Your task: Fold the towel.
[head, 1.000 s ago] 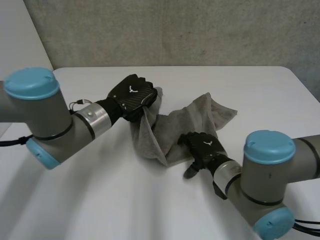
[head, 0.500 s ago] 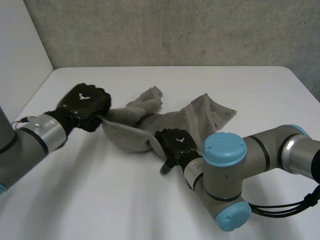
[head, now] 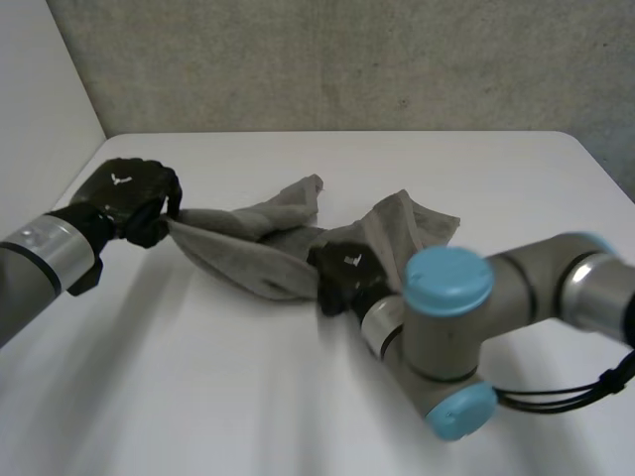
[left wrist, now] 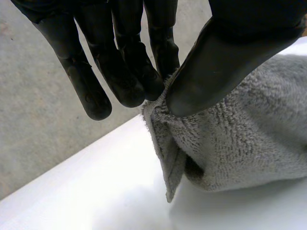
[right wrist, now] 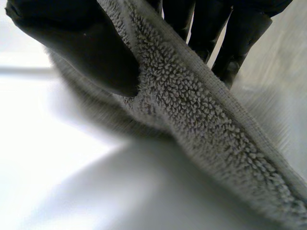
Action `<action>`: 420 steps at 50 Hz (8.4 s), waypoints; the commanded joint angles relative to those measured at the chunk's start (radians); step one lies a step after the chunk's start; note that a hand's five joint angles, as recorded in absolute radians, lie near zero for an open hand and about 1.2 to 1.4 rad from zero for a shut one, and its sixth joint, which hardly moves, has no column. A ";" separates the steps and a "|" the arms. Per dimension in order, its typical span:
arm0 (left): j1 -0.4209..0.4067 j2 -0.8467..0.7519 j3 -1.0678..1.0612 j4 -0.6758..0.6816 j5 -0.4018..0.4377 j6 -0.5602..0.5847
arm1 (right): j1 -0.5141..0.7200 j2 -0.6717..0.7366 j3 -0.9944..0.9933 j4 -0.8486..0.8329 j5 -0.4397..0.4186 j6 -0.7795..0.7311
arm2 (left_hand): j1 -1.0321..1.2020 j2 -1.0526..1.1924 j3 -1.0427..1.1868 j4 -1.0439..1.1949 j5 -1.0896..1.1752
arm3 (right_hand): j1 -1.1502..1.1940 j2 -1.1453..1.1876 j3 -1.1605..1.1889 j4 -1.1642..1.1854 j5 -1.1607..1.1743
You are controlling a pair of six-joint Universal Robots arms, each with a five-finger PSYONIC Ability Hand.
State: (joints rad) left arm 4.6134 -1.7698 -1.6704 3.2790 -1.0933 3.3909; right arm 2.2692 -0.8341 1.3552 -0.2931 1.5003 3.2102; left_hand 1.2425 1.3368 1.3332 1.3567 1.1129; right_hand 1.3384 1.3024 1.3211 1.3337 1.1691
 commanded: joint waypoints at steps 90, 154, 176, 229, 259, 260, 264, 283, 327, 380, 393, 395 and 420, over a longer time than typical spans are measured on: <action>-0.149 -0.267 0.020 0.165 0.004 0.015 | -0.361 -0.180 0.096 0.338 -0.241 -0.421 | 0.154 0.059 0.063 0.040 0.109 | 0.058 0.094 0.075 0.063 0.053; -0.102 -0.373 -0.012 0.300 -0.147 0.021 | -0.769 -0.510 0.472 0.144 -0.356 -0.375 | -0.589 -0.683 -0.679 -0.703 -0.634 | 0.058 0.094 0.075 0.063 0.053; -0.102 -0.352 -0.009 0.332 -0.224 0.018 | -0.835 -0.560 0.460 0.147 -0.361 -0.331 | 0.135 0.041 0.045 0.021 0.090 | 0.058 0.094 0.075 0.063 0.053; -0.123 -0.508 1.090 -0.142 -0.261 -0.077 | -0.471 -0.063 -0.804 0.398 -0.065 -0.615 | 0.154 0.059 0.063 0.040 0.109 | 0.058 0.094 0.075 0.063 0.053; -0.042 -0.349 0.580 0.057 -0.163 -0.160 | -0.570 -0.145 -0.419 0.316 -0.437 -0.564 | 0.154 0.059 0.063 0.040 0.109 | 0.058 0.094 0.075 0.063 0.053; -0.042 -0.344 0.507 0.086 -0.140 -0.159 | -0.583 -0.145 -0.368 0.312 -0.463 -0.567 | 0.154 0.059 0.063 0.040 0.109 | 0.058 0.094 0.075 0.063 0.053; -0.028 -0.329 0.301 0.178 -0.096 -0.144 | -0.620 -0.149 -0.216 0.308 -0.518 -0.581 | 0.154 0.059 0.063 0.040 0.109 | 0.058 0.094 0.075 0.063 0.053; 0.163 0.159 -0.120 0.206 0.079 -0.096 | -0.766 -0.650 0.148 0.431 -0.640 -0.538 | 0.154 0.059 0.063 0.040 0.109 | 0.058 0.094 0.075 0.063 0.053; 0.093 -0.591 0.554 0.110 0.012 -0.186 | -0.643 0.058 -0.469 0.543 -0.471 -0.641 | 0.002 -0.093 -0.089 -0.113 -0.043 | 0.058 0.094 0.075 0.063 0.053; 0.064 -0.235 0.008 0.157 -0.037 -0.193 | -0.683 -0.241 0.277 0.184 -0.278 -0.644 | -0.342 -0.436 -0.433 -0.456 -0.387 | -0.298 -0.262 -0.281 -0.293 -0.303; 0.050 -0.227 -0.003 0.157 -0.037 -0.193 | -0.881 -0.267 0.260 0.209 -0.279 -0.794 | -0.997 -1.091 -1.087 -1.111 -1.042 | 0.058 0.094 0.075 0.063 0.053; 0.050 -0.226 -0.003 0.157 -0.039 -0.193 | -0.907 -0.278 0.248 0.222 -0.279 -0.820 | -1.000 -1.094 -1.090 -1.114 -1.045 | 0.058 0.094 0.075 0.063 0.053; 0.051 -0.214 -0.014 0.159 -0.040 -0.194 | -0.169 -0.314 -0.217 0.319 -0.236 -0.618 | -1.011 -1.106 -1.102 -1.126 -1.056 | 0.058 0.094 0.075 0.063 0.053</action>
State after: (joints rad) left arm 4.6657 -1.9831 -1.6775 3.4367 -1.1335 3.1968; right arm 1.7716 -1.2339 1.1615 0.0846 1.2452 2.5754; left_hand 0.3017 0.2876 0.2887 0.2977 0.0772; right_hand 1.3401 1.2911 1.3424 1.3375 1.1499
